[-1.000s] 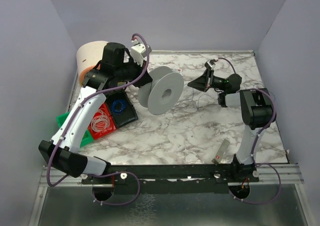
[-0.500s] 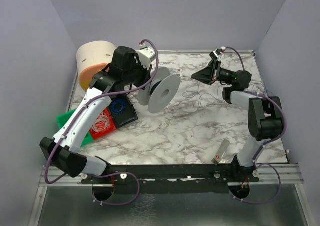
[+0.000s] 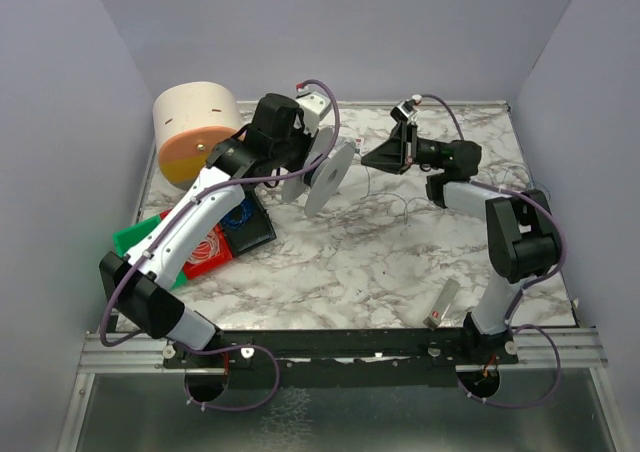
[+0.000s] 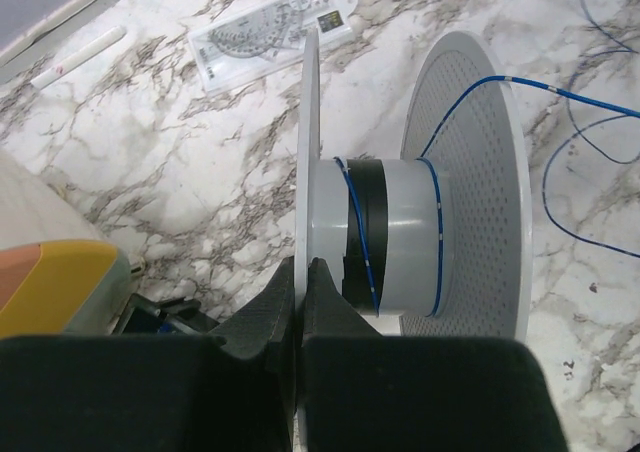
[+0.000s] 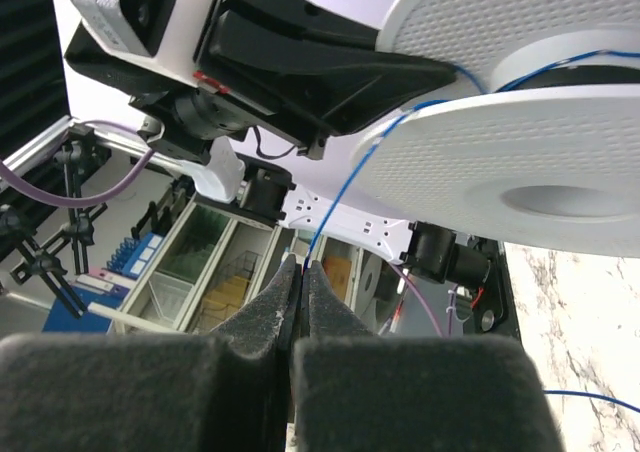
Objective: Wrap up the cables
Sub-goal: Wrap the cable around the cable reel.
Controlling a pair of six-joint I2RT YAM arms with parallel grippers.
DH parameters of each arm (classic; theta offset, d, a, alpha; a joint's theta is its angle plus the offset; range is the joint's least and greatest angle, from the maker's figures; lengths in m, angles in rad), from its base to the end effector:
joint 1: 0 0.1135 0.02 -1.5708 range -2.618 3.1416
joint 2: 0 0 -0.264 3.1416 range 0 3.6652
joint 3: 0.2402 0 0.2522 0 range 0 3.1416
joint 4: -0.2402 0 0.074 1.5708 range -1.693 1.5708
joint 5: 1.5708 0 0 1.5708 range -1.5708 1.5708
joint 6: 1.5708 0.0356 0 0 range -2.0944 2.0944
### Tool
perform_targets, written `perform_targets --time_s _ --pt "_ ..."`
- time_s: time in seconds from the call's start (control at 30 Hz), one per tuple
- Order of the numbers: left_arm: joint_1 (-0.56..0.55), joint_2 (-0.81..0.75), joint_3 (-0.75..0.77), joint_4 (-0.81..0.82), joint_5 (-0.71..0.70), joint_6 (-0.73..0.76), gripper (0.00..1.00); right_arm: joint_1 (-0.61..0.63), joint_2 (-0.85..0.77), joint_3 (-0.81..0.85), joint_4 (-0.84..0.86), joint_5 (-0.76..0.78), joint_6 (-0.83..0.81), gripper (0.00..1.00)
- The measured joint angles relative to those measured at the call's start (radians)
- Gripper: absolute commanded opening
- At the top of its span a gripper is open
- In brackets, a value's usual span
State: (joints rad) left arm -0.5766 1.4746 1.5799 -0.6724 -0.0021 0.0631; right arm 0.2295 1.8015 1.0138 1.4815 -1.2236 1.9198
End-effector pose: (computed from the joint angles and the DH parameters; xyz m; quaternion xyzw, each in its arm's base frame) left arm 0.2720 -0.1768 0.4028 0.2752 0.8324 -0.1213 0.4655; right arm 0.3448 0.1149 0.2943 -0.0851 0.6197 0.7679 0.1384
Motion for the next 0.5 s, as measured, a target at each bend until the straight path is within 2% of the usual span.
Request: perform_targets --time_s 0.27,0.5 --pt "-0.006 0.038 0.006 0.0 -0.116 -0.025 0.0 0.036 0.074 0.015 0.002 0.007 -0.029 0.01" --pt "-0.006 0.095 0.125 0.0 -0.219 -0.034 0.0 0.043 0.089 0.024 0.002 0.005 -0.132 0.01"
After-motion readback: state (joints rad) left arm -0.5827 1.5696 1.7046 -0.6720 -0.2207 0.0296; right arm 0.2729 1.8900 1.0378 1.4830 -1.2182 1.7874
